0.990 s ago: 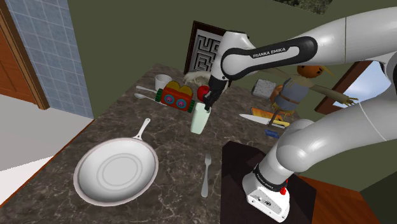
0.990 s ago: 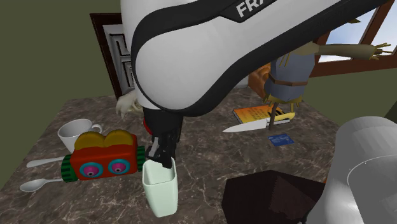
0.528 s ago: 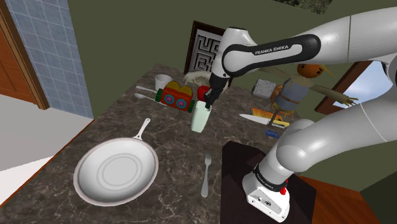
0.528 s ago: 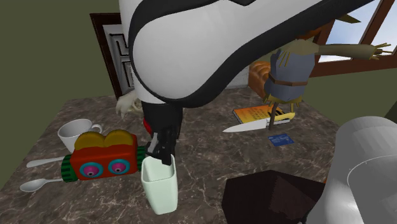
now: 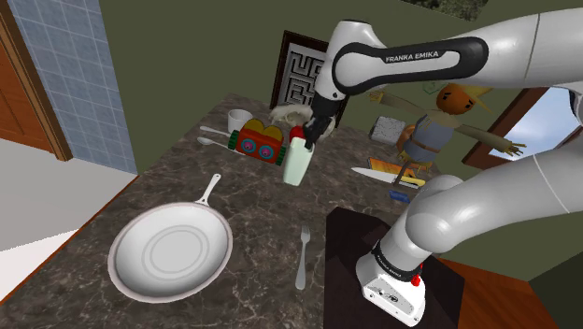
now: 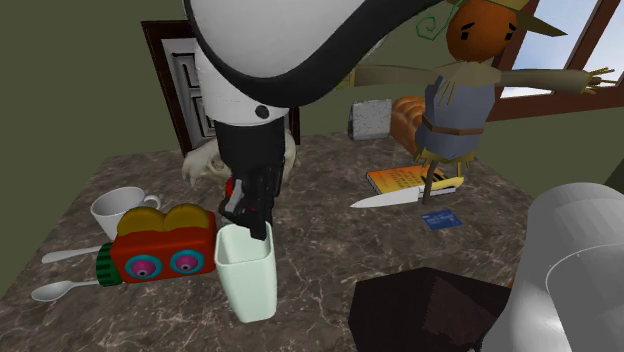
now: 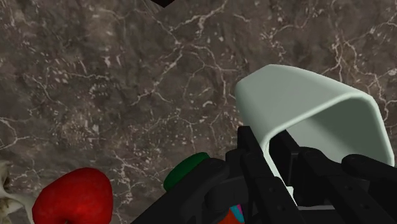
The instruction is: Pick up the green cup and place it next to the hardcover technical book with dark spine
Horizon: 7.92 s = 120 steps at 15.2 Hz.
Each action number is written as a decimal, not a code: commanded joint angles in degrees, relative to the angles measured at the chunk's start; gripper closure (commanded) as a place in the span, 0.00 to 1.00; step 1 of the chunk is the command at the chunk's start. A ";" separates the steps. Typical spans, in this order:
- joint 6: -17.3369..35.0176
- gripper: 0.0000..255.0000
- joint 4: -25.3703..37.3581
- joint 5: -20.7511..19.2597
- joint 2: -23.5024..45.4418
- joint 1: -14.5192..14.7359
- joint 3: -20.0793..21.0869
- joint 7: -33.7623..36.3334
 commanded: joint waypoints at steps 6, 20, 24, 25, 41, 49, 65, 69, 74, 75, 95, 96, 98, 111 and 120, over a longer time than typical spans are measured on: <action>-5.75 1.00 4.28 -0.08 -1.45 -0.01 0.01 0.25; -16.68 1.00 14.68 -0.23 -1.99 -0.03 -0.06 0.60; -19.69 1.00 18.00 -0.26 -1.68 -0.03 -0.08 0.69; -20.44 1.00 18.86 -0.27 -1.57 -0.03 -0.09 0.71; -28.54 1.00 17.96 -6.72 -10.58 -4.41 -10.07 -11.24; -31.20 1.00 17.74 -13.44 -14.34 -7.95 -19.03 -21.66; -32.72 1.00 28.87 -25.15 -10.01 -10.45 -39.99 -44.31; -32.35 1.00 34.02 -26.57 -6.62 -9.09 -46.55 -50.41; -31.67 1.00 41.89 -26.78 -1.10 -5.21 -56.84 -58.53; -31.53 1.00 43.68 -26.55 0.18 -3.98 -59.38 -60.25; -22.11 1.00 45.51 -26.44 4.90 8.00 -81.46 -68.89; -21.40 1.00 44.73 -26.62 4.76 7.86 -81.55 -68.76; -19.99 1.00 43.22 -26.98 4.48 7.68 -81.80 -68.51; -10.98 1.00 34.81 -29.55 3.11 8.83 -85.95 -66.96; -5.00 1.00 30.34 -31.85 2.11 11.83 -90.99 -65.69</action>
